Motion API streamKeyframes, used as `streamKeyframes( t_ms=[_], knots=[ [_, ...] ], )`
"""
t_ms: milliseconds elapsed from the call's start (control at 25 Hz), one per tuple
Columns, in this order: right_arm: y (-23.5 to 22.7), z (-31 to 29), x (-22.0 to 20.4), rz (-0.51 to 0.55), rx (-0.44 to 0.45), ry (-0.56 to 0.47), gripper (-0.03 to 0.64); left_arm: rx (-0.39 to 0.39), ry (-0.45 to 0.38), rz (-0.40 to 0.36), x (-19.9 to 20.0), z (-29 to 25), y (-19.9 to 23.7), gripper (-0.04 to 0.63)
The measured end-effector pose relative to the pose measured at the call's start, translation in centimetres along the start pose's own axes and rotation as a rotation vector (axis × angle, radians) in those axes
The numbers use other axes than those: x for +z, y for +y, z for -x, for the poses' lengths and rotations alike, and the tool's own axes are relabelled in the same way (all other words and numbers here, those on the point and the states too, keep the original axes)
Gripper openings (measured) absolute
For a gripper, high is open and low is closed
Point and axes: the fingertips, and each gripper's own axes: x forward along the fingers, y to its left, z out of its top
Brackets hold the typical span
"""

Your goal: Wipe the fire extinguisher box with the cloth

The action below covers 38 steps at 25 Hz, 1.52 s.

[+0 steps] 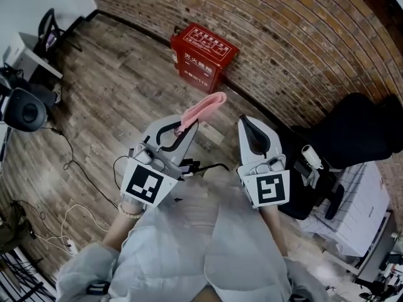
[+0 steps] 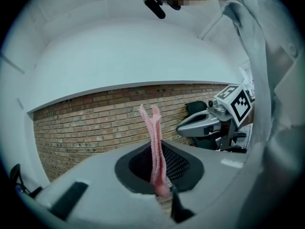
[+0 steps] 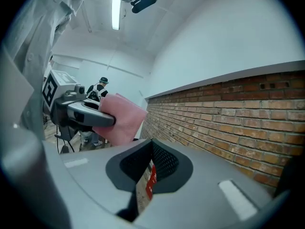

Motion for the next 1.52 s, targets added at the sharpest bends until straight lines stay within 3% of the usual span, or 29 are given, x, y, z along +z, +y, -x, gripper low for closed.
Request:
streamKeyframes(
  t_ms=[200, 520, 1000, 1200, 1520],
  knots=[
    [0.7, -0.9, 0.2, -0.002, 0.003, 0.006, 0.006, 0.001, -0.009, -0.005, -0.3, 0.1, 1.2, 0.012],
    [-2.9, -4.5, -1.4, -0.018, 0.02, 0.017, 0.008, 0.031, 0.022, 0.015, -1.8, -3.6, 3.9, 0.012],
    [-13.3, -16.7, -2.8, -0.02, 0.119, -0.001, 0.008, 0.1, 0.038, 0.002, -2.5, -15.9, 12.2, 0.012],
    [-18.8, -21.5, -3.3, -0.022, 0.156, -0.005, 0.008, 0.144, 0.037, 0.037, -2.6, -22.2, 16.2, 0.012],
    [-24.0, -25.6, -3.9, -0.031, 0.193, -0.007, 0.008, 0.166, 0.062, 0.046, -2.4, -28.0, 18.6, 0.012]
  ],
)
